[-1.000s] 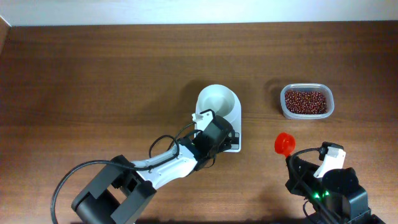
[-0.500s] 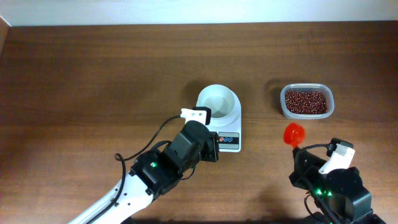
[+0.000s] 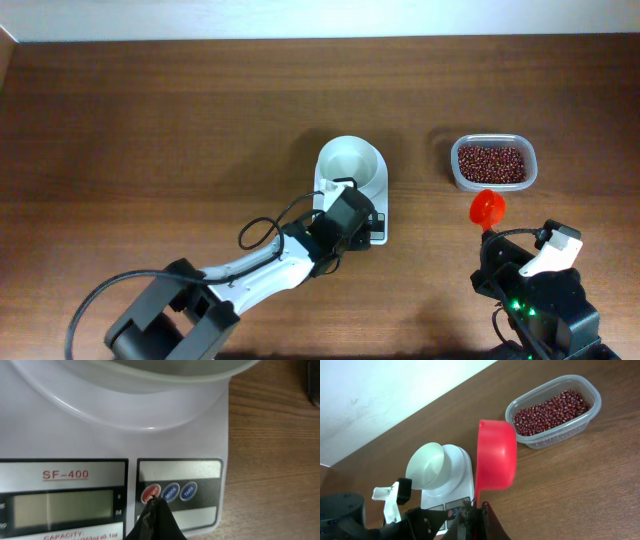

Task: Scoop and weigh 50g on scale

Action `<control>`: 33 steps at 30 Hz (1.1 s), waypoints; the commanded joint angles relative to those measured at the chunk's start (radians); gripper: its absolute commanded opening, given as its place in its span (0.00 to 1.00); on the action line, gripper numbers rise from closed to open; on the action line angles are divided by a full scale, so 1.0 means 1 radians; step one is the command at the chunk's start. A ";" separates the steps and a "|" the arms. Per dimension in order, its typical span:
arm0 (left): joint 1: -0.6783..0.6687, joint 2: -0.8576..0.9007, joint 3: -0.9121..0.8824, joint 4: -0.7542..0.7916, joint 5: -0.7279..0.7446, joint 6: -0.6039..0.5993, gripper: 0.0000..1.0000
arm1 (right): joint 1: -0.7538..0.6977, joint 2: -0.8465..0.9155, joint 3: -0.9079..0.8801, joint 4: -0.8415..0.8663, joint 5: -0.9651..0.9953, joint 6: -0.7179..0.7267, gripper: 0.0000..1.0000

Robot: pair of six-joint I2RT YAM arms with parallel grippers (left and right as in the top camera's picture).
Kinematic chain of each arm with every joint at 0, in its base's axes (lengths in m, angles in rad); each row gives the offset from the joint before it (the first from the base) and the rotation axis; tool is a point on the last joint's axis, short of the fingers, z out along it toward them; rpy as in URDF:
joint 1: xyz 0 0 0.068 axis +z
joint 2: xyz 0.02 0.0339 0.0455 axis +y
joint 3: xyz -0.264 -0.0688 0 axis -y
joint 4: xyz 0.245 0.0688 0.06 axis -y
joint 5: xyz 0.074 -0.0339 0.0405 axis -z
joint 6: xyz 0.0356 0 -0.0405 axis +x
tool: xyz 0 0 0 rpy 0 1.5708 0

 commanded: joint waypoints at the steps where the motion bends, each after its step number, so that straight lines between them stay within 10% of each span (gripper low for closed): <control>1: -0.005 0.031 0.007 0.029 -0.016 -0.010 0.00 | -0.007 -0.003 0.015 0.003 0.019 -0.005 0.04; 33: -0.006 0.066 0.007 0.054 -0.055 -0.010 0.00 | -0.007 -0.003 0.015 0.003 0.011 -0.004 0.04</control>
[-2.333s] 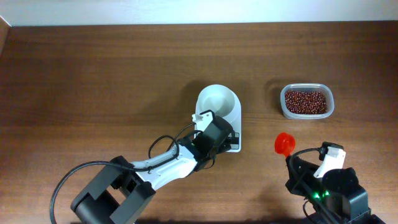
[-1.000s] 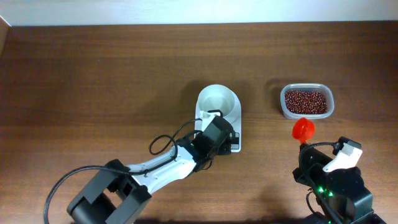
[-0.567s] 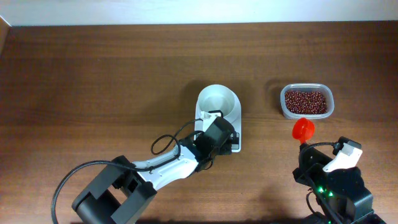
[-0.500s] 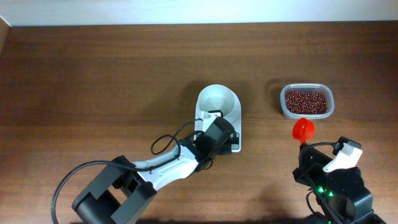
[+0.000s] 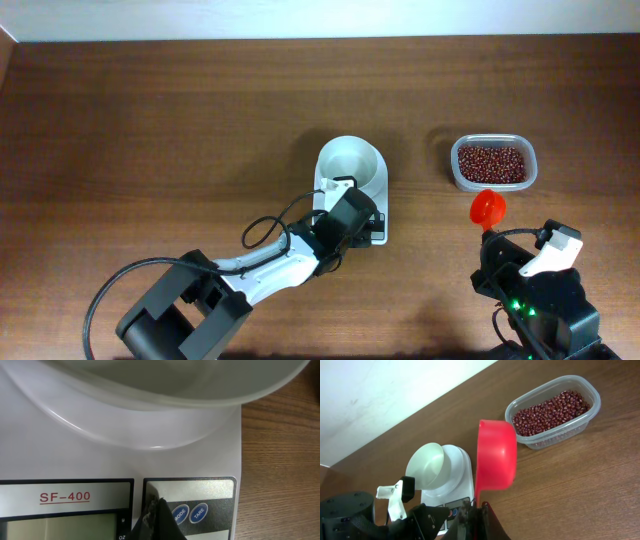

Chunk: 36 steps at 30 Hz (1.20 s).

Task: Scoop and weigh 50g on scale
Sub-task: 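Withdraw the left gripper from the scale toward the left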

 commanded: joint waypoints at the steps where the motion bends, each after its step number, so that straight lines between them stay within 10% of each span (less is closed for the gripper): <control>1: -0.004 0.024 0.007 0.000 0.003 -0.010 0.00 | -0.008 -0.003 0.015 0.003 0.009 -0.005 0.04; 31: -0.004 0.039 0.008 -0.053 0.030 -0.114 0.00 | -0.008 -0.003 0.015 -0.005 0.010 -0.005 0.04; 36: -0.003 -0.148 0.069 -0.141 0.154 0.068 0.09 | -0.008 -0.003 0.015 0.004 0.010 -0.005 0.04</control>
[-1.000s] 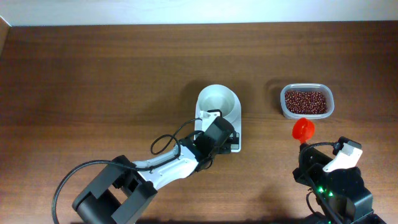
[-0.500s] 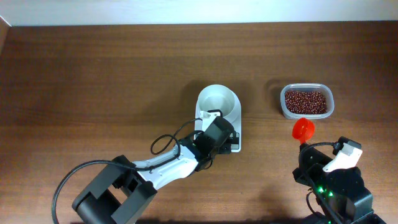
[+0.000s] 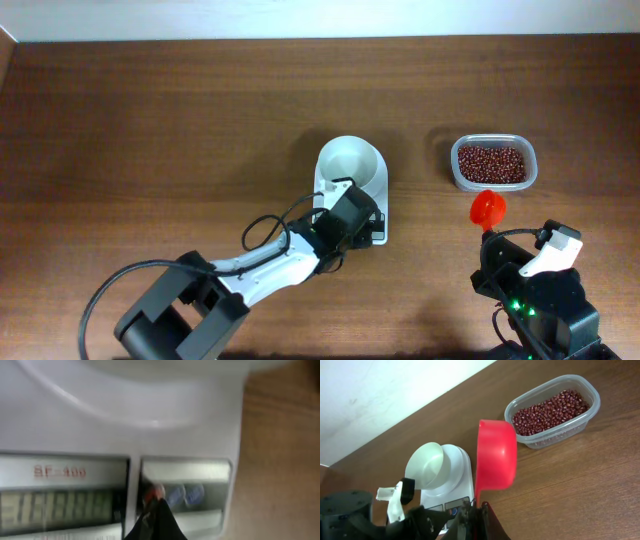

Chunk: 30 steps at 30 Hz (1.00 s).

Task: Scoop and weigh 50g on scale
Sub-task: 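Withdraw the left gripper from the scale toward the left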

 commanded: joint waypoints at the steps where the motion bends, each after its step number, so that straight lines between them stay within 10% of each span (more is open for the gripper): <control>1: -0.003 -0.193 0.058 -0.113 0.103 0.156 0.14 | -0.007 -0.003 0.015 0.006 0.011 -0.005 0.04; 7: -0.001 -0.588 0.064 -0.407 -0.013 0.555 0.99 | -0.007 -0.003 0.015 0.009 0.062 -0.004 0.04; 12: -0.001 -0.769 0.064 -0.622 -0.182 0.541 0.99 | -0.007 -0.003 0.015 0.022 0.062 -0.004 0.04; 16: 0.006 -0.776 0.065 -0.625 -0.218 0.784 0.99 | -0.007 -0.003 0.015 0.032 0.057 -0.004 0.04; 22: 0.305 -0.776 0.181 -0.696 0.193 1.011 0.99 | -0.007 -0.003 0.015 0.002 0.008 -0.005 0.04; 30: 0.501 -0.775 0.191 -0.782 0.237 1.014 0.99 | -0.007 -0.003 0.014 0.000 0.026 -0.005 0.04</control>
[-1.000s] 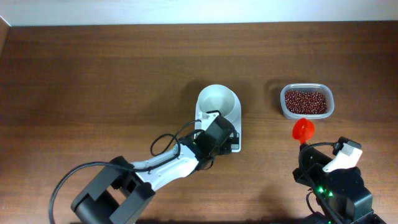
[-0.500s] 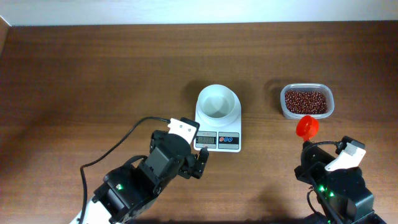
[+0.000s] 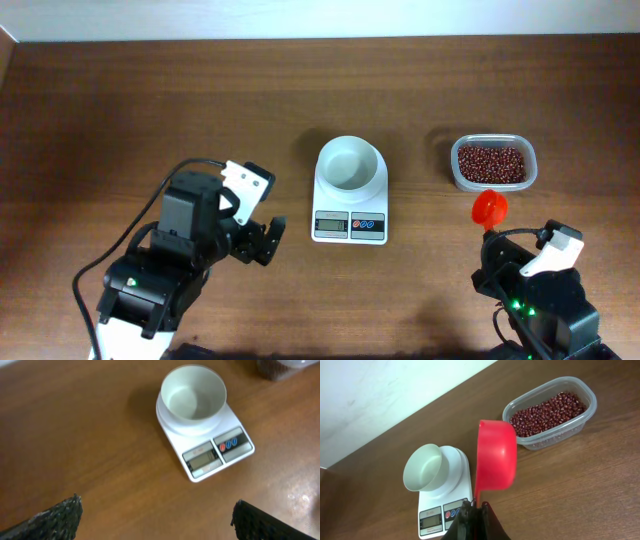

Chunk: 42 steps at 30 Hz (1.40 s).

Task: Scoop and weigh 50g on scale

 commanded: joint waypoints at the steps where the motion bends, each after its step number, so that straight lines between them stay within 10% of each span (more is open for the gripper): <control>1: 0.010 -0.005 0.016 -0.027 0.055 -0.023 0.99 | -0.008 -0.003 0.014 0.002 0.031 -0.005 0.04; 11: 0.115 0.121 0.140 -0.246 0.359 0.623 0.99 | -0.008 -0.003 0.014 0.032 0.103 -0.005 0.04; 42: 0.158 0.155 0.160 -0.259 0.356 0.626 0.99 | -0.008 -0.003 0.014 -0.070 -0.194 0.146 0.04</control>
